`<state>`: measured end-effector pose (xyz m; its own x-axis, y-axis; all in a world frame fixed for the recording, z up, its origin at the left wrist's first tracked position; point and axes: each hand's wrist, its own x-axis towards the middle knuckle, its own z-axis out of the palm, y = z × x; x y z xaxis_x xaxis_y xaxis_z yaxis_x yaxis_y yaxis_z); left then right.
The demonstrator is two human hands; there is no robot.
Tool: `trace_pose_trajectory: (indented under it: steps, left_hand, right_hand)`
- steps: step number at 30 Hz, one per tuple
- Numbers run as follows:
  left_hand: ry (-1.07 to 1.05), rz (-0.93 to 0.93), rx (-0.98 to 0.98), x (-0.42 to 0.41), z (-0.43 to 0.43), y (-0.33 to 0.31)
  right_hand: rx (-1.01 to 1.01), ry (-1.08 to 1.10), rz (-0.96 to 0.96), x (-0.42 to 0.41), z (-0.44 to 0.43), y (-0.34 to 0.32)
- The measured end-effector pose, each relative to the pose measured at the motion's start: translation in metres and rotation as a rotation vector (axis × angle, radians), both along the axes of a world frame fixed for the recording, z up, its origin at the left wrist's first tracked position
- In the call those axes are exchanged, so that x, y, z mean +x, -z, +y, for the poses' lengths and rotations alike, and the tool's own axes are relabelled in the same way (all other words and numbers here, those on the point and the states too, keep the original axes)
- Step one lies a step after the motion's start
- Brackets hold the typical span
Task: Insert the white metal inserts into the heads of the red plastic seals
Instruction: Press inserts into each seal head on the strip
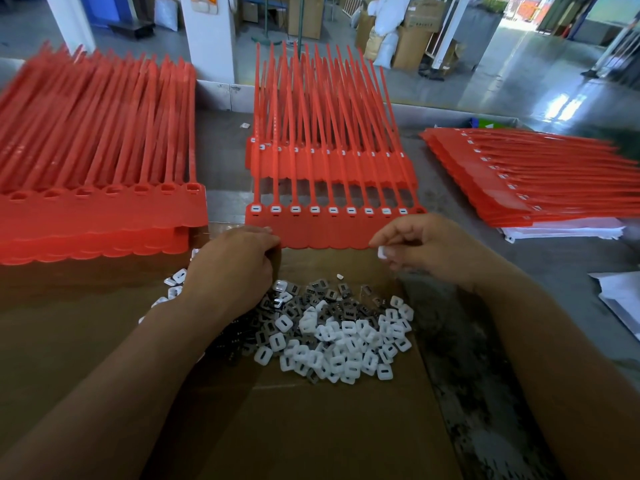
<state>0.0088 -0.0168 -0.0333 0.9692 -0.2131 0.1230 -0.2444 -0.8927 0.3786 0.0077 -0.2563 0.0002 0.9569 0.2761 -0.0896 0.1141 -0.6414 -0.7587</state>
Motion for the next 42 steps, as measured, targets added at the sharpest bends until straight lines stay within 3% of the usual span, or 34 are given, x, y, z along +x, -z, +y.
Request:
trace_pose_trajectory:
  steps: [4, 10, 18, 42]
  left_hand:
    - [0.001, 0.000, 0.002, -0.001, 0.000, 0.000]
    - [0.002, 0.002, 0.005, 0.000, -0.001, 0.000]
    - [0.000, 0.006, -0.008, -0.001, 0.000, -0.001]
    - [-0.001, -0.007, -0.022, -0.001, 0.000, 0.000]
  right_hand:
    - [0.130, 0.145, 0.037, 0.004, -0.006, 0.002]
    - [0.141, 0.300, -0.006, 0.012, -0.014, 0.006]
    - [0.064, 0.592, -0.219, 0.046, -0.040, 0.020]
    - [-0.145, 0.579, -0.141, 0.075, -0.052, 0.030]
